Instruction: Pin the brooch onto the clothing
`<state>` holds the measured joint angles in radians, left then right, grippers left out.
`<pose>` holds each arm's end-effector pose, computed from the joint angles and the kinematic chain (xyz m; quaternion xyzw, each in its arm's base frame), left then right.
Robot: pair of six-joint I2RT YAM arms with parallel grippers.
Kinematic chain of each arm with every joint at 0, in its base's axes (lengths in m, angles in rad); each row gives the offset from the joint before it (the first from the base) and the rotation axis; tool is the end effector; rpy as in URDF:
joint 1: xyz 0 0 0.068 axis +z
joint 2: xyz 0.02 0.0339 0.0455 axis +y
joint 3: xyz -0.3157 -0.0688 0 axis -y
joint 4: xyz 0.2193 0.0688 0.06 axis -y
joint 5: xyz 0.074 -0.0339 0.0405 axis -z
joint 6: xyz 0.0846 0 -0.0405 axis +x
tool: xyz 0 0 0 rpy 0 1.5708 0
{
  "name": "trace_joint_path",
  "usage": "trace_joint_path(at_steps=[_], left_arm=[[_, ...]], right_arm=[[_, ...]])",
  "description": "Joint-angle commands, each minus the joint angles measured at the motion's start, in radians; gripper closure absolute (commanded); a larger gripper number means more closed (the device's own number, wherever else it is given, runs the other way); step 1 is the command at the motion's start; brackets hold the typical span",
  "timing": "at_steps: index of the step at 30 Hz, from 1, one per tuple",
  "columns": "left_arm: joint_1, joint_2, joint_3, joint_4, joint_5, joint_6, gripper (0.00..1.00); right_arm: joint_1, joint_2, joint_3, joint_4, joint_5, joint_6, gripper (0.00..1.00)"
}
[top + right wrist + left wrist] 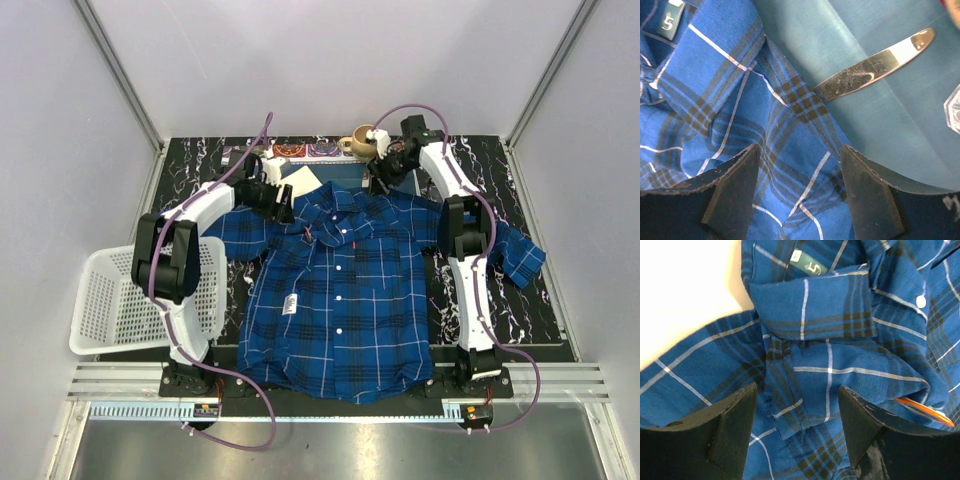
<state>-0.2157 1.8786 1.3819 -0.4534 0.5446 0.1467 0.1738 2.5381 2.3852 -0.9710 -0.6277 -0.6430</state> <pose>0.4030 -0.1332 0.2435 0.2461 0.8873 -0.2661 0.2851 0.5502 0.1471 0.1901 -0.4311 0.8241 0.2438 0.2750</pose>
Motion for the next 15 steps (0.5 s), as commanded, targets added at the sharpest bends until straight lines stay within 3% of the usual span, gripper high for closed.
trace_joint_path(at_steps=[1,5,8,11,13,14,15], left_arm=[[0.006,0.042,0.085,-0.034,-0.025,-0.081,0.32],[0.006,0.071,0.091,-0.031,0.015,-0.104,0.33],[0.007,0.083,0.082,-0.015,0.046,-0.122,0.35],[0.007,0.097,0.086,-0.011,0.064,-0.124,0.49],[0.007,0.090,0.086,-0.005,0.064,-0.107,0.57],[0.007,0.076,0.086,-0.001,0.063,-0.096,0.66],[0.007,0.068,0.085,0.010,0.061,-0.079,0.69]], right_arm=[[0.024,0.017,0.043,-0.003,0.074,-0.037,0.29],[0.026,0.027,0.028,0.000,0.083,-0.046,0.30],[0.026,0.033,0.022,0.003,0.077,-0.049,0.38],[0.026,0.031,0.020,0.003,0.066,-0.046,0.62],[0.026,0.015,0.014,0.003,0.060,-0.044,0.91],[0.024,0.007,0.003,0.005,0.062,-0.041,1.00],[0.024,-0.002,-0.001,0.008,0.062,-0.035,1.00]])
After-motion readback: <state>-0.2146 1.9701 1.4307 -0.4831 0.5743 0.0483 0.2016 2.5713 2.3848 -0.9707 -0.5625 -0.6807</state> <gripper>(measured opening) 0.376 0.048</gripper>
